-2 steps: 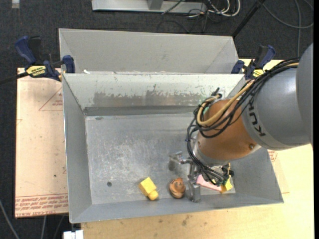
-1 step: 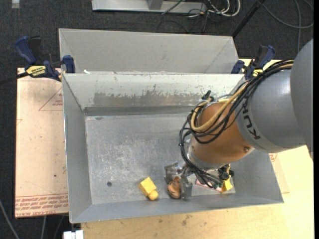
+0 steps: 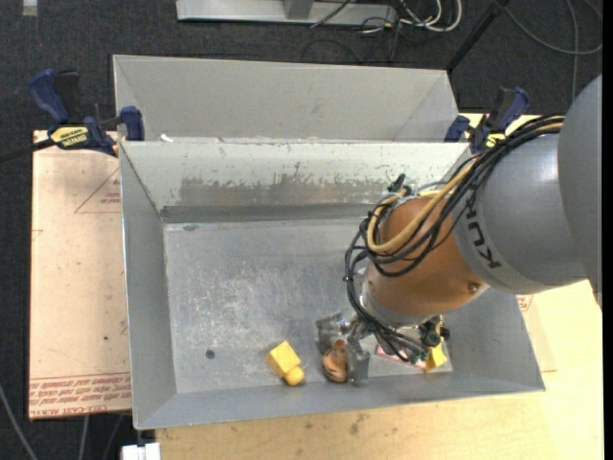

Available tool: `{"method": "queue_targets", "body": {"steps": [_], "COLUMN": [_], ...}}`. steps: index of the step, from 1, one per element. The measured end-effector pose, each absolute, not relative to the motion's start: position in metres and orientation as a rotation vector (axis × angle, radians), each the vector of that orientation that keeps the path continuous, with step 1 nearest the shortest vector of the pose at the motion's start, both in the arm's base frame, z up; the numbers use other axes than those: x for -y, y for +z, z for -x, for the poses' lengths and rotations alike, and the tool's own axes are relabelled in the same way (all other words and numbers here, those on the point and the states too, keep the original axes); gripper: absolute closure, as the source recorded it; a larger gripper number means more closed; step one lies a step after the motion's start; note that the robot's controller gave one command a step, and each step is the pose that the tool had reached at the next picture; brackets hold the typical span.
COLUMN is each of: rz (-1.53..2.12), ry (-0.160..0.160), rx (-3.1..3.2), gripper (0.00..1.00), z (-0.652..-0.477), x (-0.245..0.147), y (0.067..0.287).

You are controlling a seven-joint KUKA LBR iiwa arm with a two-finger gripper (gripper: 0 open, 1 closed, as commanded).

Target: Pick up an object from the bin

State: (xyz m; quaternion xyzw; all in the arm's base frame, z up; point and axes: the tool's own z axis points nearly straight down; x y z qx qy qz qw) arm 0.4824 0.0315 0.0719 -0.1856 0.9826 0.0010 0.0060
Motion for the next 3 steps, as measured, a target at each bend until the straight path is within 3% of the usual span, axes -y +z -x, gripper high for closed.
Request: {"method": "queue_targets", "body": {"steps": [1,2,3], "rz": [0.581,0.583,0.584], "ry": [0.003,0.001,0.001], "rx": [-3.075,-3.08,-3.083], "gripper": [1.0,1.0,1.0], "z": [-0.482,-0.515,-0.514], "x": [-0.031,-0.045,-0.045], "y": [0.072,0.234,0.233]}}
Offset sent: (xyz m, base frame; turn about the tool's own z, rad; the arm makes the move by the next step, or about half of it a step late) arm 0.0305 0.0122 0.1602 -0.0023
